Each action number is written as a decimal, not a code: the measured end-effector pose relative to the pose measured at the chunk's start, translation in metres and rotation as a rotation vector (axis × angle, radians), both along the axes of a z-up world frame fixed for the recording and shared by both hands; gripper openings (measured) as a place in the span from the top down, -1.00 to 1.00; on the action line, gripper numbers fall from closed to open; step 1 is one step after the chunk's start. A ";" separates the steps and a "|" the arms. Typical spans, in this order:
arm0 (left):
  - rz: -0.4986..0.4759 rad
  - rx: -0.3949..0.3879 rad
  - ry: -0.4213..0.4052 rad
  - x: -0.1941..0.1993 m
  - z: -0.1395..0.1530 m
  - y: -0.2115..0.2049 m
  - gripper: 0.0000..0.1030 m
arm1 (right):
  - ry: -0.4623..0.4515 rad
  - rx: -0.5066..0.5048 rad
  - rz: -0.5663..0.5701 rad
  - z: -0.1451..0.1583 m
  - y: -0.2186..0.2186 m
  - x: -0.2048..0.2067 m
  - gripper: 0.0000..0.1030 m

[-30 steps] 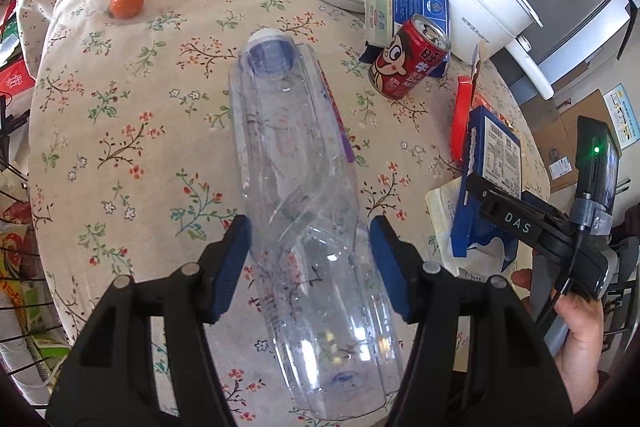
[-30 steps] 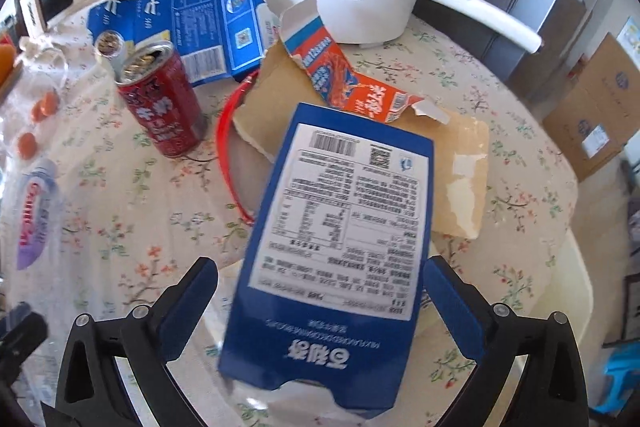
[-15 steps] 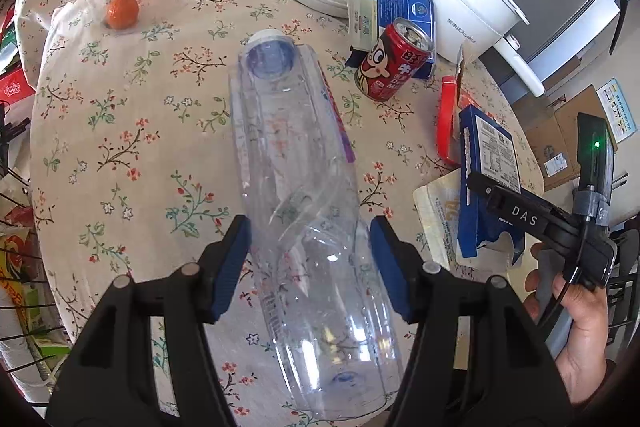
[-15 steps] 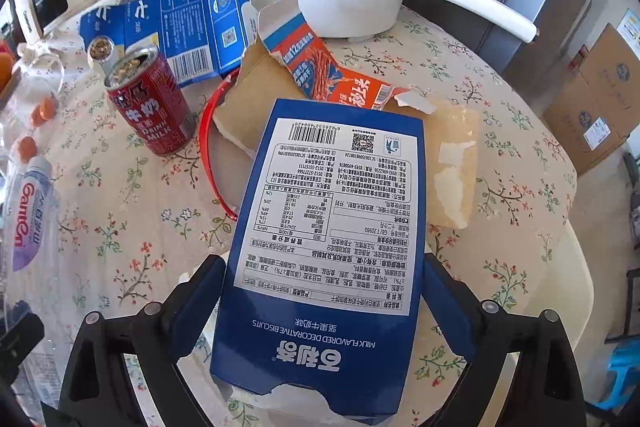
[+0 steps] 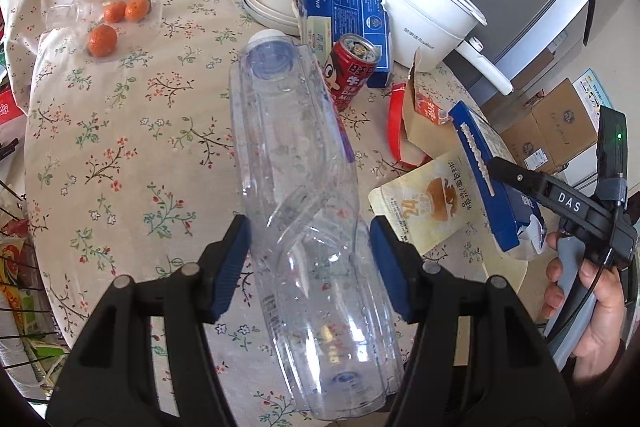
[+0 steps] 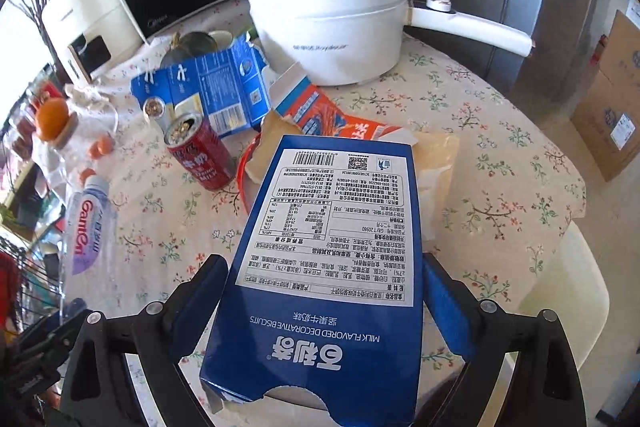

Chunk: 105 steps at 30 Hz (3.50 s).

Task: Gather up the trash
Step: 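Lift the bottle with the left gripper while the right gripper grasps the blue biscuit box, then carry the bottle and blue box over the white bin and open both grippers, then move both grippers back over the table toward the cream snack packet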

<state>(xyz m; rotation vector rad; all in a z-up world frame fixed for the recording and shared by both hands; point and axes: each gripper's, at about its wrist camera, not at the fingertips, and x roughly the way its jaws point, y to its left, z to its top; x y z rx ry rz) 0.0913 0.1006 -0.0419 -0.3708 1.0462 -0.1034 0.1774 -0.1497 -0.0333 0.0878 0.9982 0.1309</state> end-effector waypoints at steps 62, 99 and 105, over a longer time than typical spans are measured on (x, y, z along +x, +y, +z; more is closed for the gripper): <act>-0.755 0.042 0.250 0.056 -0.067 -0.429 -0.26 | 0.156 0.115 -0.481 -0.043 -0.374 -0.109 -0.99; -0.198 0.215 -0.020 0.016 0.000 -0.082 -0.93 | 0.186 -0.003 -0.108 -0.033 -0.160 -0.031 -0.99; -0.156 0.240 -0.018 0.009 0.002 -0.051 -0.94 | 0.189 0.028 -0.045 -0.037 -0.107 -0.013 -0.99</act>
